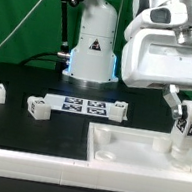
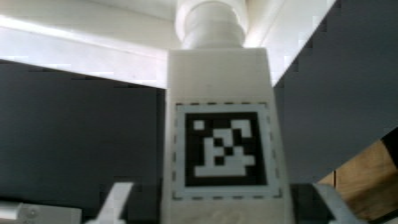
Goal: Assemble one leg
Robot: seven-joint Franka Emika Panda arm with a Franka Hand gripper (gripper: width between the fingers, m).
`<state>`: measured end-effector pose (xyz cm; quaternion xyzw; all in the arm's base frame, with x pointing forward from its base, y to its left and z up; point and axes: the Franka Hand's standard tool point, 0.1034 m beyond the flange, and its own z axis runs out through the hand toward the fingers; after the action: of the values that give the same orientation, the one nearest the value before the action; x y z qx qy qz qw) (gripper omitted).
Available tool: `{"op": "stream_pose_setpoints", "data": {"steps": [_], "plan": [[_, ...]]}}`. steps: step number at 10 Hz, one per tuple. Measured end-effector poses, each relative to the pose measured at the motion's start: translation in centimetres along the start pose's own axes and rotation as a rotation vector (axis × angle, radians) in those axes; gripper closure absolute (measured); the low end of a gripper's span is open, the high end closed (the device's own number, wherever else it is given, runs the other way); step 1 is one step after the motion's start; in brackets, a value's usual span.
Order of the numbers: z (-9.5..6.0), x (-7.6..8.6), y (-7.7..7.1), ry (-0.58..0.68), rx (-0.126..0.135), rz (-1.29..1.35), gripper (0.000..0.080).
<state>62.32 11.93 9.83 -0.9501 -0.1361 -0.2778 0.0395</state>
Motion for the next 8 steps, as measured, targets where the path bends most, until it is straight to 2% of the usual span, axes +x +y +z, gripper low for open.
{"op": "stream_pose_setpoints", "data": {"steps": [5, 8], "plan": [[1.3, -0.9, -0.3, 0.041, -0.01, 0.002, 0.0507], [1.3, -1.1, 0.0, 0.078, -0.024, 0.004, 0.0506]]}}
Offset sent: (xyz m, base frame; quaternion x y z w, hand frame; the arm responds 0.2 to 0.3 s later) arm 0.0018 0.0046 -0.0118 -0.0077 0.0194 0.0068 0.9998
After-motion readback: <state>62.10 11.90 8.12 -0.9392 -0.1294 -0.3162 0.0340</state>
